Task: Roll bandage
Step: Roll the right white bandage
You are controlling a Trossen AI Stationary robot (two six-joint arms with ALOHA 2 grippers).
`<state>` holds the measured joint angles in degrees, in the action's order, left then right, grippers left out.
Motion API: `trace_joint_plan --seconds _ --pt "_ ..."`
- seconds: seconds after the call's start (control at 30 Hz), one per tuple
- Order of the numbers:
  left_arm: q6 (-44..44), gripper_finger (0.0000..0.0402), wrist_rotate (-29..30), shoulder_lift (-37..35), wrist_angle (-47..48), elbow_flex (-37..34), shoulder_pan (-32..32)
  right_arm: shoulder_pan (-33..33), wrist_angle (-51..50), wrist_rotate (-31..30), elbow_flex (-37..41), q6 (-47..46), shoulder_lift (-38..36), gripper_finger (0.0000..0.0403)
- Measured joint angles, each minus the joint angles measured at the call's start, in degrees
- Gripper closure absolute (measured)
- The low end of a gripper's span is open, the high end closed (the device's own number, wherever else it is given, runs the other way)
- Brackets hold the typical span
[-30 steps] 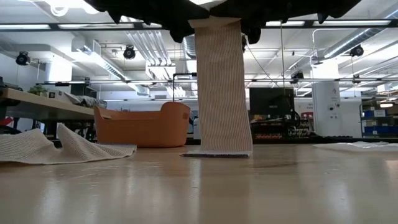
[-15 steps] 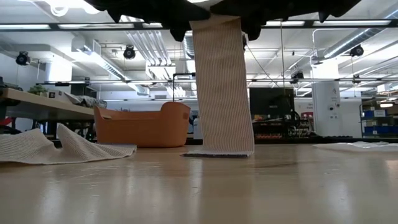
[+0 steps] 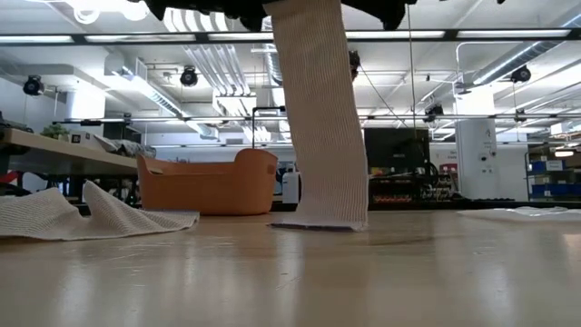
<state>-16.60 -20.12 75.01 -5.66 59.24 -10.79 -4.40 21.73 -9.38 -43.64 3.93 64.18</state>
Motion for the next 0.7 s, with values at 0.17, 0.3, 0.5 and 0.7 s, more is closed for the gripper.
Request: trace_joint_plan --seconds 0.17,0.3,0.5,0.7 --pt "-12.4 0.0292 1.6 -0.1 -0.5 0.0 0.0 0.3 0.0 -4.1 0.0 -13.9 -1.1 0.0096" --pt "-16.4 0.0290 2.2 0.3 0.1 0.0 0.0 0.3 0.7 -0.8 0.0 -22.6 -0.1 0.0080" --pt "-22.0 0.0298 4.7 0.3 2.2 0.0 0.0 1.9 4.9 -3.8 0.1 -31.5 1.9 0.0058" --pt "-27.3 0.0290 6.3 0.6 3.4 0.0 0.0 4.9 12.3 -1.9 0.0 -39.7 8.1 0.0057"
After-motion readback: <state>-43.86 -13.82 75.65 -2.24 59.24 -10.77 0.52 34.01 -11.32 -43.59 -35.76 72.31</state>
